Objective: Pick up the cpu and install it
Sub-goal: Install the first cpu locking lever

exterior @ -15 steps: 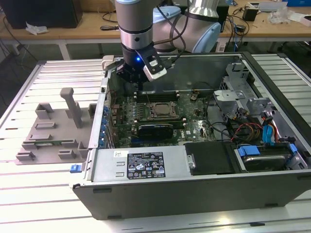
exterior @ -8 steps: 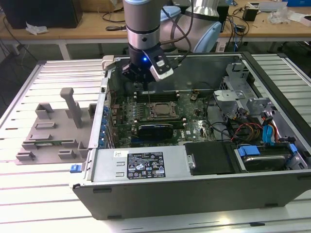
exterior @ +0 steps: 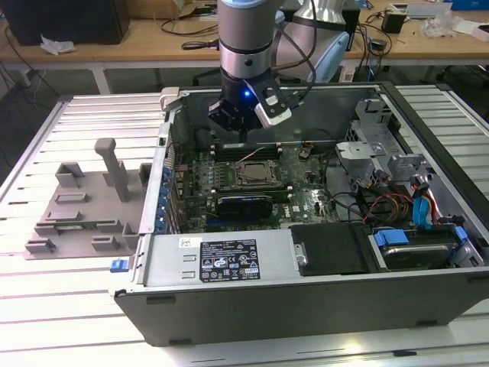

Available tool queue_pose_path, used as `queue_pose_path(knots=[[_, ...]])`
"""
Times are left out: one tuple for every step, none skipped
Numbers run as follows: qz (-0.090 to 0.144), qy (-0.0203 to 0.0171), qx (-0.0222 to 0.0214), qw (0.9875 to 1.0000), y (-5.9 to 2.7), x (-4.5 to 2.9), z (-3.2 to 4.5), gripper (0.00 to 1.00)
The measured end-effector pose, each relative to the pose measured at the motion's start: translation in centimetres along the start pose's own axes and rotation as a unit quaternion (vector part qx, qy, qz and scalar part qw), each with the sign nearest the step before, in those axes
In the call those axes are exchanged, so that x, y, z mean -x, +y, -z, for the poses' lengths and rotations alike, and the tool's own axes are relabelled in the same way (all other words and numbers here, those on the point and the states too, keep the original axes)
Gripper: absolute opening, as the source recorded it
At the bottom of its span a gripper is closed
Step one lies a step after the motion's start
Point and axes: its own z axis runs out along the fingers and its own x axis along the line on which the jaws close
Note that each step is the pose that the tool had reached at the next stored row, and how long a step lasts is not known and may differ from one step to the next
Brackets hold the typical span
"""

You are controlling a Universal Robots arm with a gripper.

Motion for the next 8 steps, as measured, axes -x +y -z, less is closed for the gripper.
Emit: queue_pose_path(knots=[[0.000, 0.0000, 0.0000, 1.0000, 0.00, 0.00, 0.00, 0.11], [0.000, 0.0000, 0.0000, 1.0000, 0.00, 0.00, 0.00, 0.11], [0.000, 0.0000, 0.0000, 1.0000, 0.00, 0.01, 0.00, 0.11], [0.000, -0.0002, 0.0000, 1.0000, 0.00, 0.01, -0.03, 0.11], [0.000, -0.0013, 0.0000, 1.0000, -0.01, 0.02, -0.09, 0.11], [0.001, -0.0029, -0.0002, 1.0000, -0.03, 0.01, -0.13, 0.11], [0.002, -0.0066, -0.0005, 1.0000, -0.05, 0.01, -0.23, 0.11], [0.002, -0.0101, -0.0005, 0.9999, -0.07, 0.01, -0.33, 0.11]])
